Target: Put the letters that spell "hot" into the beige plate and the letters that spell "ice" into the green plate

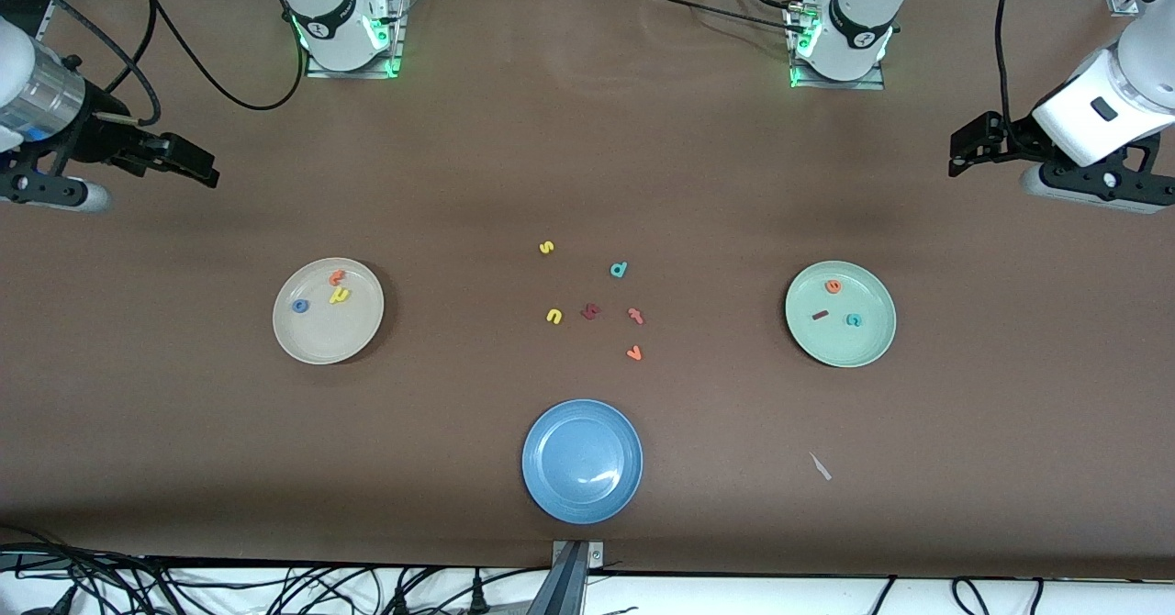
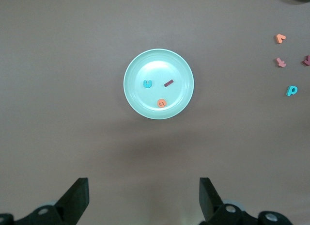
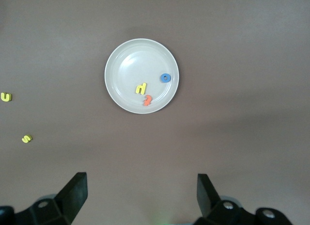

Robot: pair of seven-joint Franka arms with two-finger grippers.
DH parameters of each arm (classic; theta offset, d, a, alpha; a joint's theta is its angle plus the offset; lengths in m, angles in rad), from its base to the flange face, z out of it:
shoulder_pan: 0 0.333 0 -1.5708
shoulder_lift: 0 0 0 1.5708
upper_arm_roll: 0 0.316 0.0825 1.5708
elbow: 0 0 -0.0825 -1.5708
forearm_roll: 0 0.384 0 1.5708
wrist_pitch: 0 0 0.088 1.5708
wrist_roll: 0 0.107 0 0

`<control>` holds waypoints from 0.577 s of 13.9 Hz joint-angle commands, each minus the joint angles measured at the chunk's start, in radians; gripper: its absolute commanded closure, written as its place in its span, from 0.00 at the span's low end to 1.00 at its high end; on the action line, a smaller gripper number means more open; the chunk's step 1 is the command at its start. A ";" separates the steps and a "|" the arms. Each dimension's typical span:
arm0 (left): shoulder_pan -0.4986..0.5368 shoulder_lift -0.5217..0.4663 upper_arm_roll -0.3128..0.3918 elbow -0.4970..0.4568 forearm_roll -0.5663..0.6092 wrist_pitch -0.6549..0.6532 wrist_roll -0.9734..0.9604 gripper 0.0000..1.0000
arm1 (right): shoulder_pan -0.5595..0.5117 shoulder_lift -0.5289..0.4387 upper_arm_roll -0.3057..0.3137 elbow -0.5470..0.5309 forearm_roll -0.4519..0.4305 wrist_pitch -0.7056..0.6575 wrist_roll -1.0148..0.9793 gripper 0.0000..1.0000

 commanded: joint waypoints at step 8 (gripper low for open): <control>0.032 -0.024 -0.052 0.016 0.009 -0.067 -0.008 0.00 | 0.001 -0.005 0.009 -0.005 -0.011 -0.001 0.003 0.00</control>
